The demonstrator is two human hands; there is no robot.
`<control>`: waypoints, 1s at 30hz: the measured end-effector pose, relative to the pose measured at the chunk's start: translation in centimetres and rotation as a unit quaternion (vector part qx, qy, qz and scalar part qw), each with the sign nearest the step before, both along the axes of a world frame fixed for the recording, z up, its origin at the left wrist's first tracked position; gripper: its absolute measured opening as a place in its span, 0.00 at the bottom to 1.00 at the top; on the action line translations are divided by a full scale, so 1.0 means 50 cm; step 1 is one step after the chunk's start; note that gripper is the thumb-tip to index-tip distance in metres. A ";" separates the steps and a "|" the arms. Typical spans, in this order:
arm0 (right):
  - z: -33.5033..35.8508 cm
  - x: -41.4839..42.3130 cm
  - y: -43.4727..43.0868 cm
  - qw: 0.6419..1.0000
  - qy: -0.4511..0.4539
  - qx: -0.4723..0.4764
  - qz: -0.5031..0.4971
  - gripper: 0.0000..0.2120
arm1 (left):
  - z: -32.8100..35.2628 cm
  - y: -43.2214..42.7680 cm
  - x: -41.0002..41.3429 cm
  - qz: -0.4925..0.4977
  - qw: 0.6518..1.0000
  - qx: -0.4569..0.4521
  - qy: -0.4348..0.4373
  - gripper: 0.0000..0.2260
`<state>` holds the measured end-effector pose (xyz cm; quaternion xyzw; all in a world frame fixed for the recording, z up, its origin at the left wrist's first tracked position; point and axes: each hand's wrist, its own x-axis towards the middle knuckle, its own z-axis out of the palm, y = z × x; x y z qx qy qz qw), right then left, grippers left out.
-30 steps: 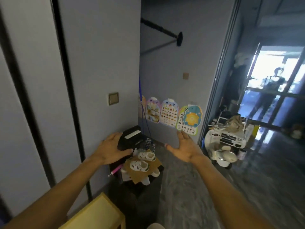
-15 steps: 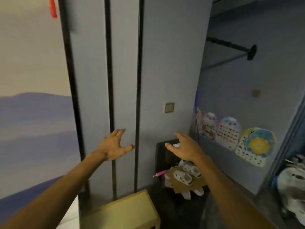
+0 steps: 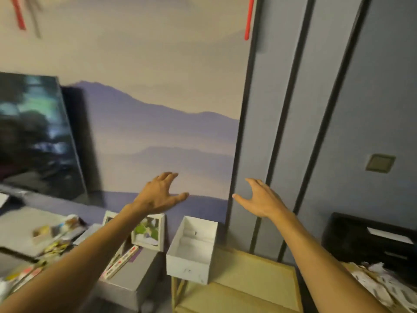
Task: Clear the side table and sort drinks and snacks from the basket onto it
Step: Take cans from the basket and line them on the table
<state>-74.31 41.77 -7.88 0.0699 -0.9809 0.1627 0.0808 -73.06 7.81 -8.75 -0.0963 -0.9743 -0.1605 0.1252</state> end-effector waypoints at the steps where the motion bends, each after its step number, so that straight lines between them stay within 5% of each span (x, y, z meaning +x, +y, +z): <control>1: -0.003 -0.012 -0.049 1.000 -0.005 -0.003 0.025 0.48 | -0.003 -0.049 0.019 0.020 1.000 0.001 0.004 0.45; 16: -0.080 -0.022 -0.864 0.945 -0.050 0.024 0.323 0.47 | -0.101 -0.719 0.364 0.327 0.942 0.071 -0.031 0.47; 30: -0.298 -0.082 -1.291 0.880 -0.156 0.087 0.441 0.45 | -0.337 -0.972 0.363 0.419 0.885 0.151 -0.136 0.48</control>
